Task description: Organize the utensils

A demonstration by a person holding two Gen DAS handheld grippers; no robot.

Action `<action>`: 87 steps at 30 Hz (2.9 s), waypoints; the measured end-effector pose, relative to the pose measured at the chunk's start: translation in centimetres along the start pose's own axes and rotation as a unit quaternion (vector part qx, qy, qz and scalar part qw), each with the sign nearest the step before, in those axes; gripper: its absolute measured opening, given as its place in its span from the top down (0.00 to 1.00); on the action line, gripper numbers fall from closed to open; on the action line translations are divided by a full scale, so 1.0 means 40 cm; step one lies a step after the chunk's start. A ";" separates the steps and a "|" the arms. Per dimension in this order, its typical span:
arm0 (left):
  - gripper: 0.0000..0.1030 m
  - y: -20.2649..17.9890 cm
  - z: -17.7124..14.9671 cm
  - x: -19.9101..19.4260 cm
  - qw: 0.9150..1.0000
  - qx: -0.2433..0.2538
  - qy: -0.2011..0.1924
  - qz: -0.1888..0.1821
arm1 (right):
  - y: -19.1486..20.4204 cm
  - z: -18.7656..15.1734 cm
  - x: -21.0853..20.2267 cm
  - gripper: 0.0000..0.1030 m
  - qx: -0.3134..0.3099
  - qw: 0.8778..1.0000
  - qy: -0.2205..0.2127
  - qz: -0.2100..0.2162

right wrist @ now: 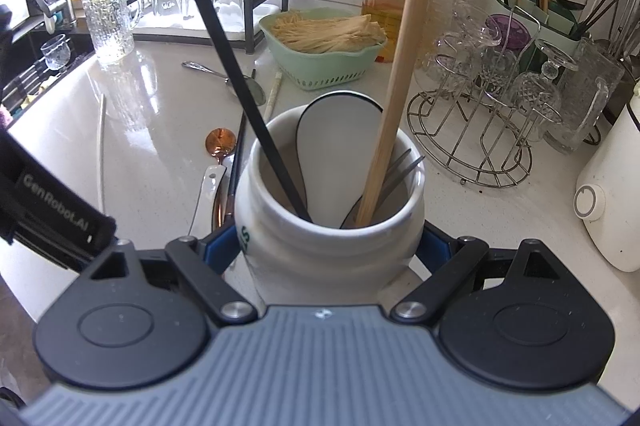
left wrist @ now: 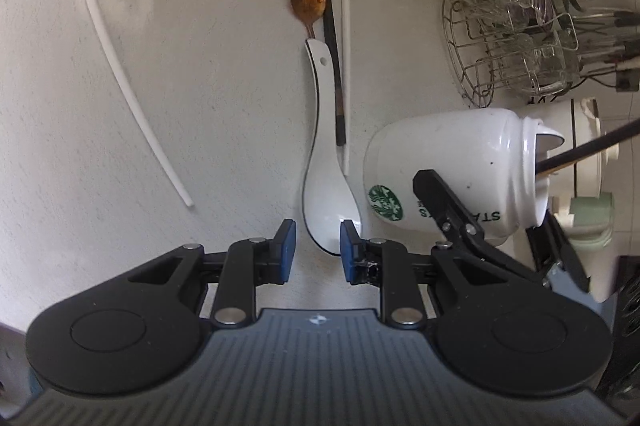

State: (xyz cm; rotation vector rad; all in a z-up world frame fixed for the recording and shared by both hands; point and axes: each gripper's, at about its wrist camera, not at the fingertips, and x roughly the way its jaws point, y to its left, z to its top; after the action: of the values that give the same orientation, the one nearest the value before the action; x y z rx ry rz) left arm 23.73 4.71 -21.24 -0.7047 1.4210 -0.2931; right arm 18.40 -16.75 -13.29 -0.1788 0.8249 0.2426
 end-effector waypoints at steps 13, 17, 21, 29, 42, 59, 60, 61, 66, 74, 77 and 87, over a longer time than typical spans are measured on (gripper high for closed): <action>0.76 0.010 -0.005 0.023 0.997 -0.081 -0.006 0.005 | -0.005 -0.007 -0.006 0.10 -0.005 1.000 -0.004 0.005; 0.79 0.015 -0.013 0.018 0.993 -0.115 -0.017 0.013 | -0.006 -0.007 -0.006 0.10 -0.007 1.000 -0.005 0.007; 0.85 0.016 -0.023 0.019 0.990 -0.139 -0.030 0.018 | -0.008 -0.010 -0.007 0.10 -0.010 1.000 -0.008 0.010; 0.93 0.009 -0.034 0.016 0.989 -0.133 -0.050 0.029 | -0.010 -0.013 -0.009 0.10 -0.014 1.000 -0.011 0.015; 0.96 -0.032 -0.038 -0.108 0.992 -0.007 -0.034 0.125 | -0.014 -0.019 -0.011 0.10 -0.021 0.999 -0.021 0.023; 0.96 -0.229 -0.043 -0.324 0.977 0.116 0.083 0.160 | -0.017 -0.036 -0.017 0.10 -0.028 0.998 -0.045 0.031; 0.96 -0.243 -0.039 -0.336 0.976 0.120 0.087 0.158 | -0.017 -0.036 -0.017 0.10 -0.028 0.998 -0.045 0.031; 0.96 -0.254 -0.040 -0.351 0.976 0.121 0.092 0.153 | -0.017 -0.036 -0.017 0.10 -0.029 0.998 -0.046 0.031; 0.96 -0.313 -0.019 -0.372 0.979 0.109 0.125 0.123 | -0.019 -0.037 -0.017 0.10 -0.034 0.998 -0.050 0.036; 0.96 -0.376 0.001 -0.337 0.975 0.093 0.179 0.092 | -0.021 -0.038 -0.017 0.10 -0.044 0.997 -0.051 0.044; 0.96 -0.384 0.018 -0.300 0.971 0.091 0.197 0.099 | -0.022 -0.040 -0.016 0.10 -0.046 0.997 -0.052 0.045; 0.96 -0.417 0.084 -0.208 0.960 0.090 0.238 0.116 | -0.023 -0.039 -0.017 0.10 -0.048 0.996 -0.052 0.051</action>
State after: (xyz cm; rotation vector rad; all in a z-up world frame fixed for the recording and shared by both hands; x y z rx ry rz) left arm 29.31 -2.32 -4.56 -0.3199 1.8885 -0.4187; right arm 17.14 -18.12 -13.76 -0.2134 0.7207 0.3842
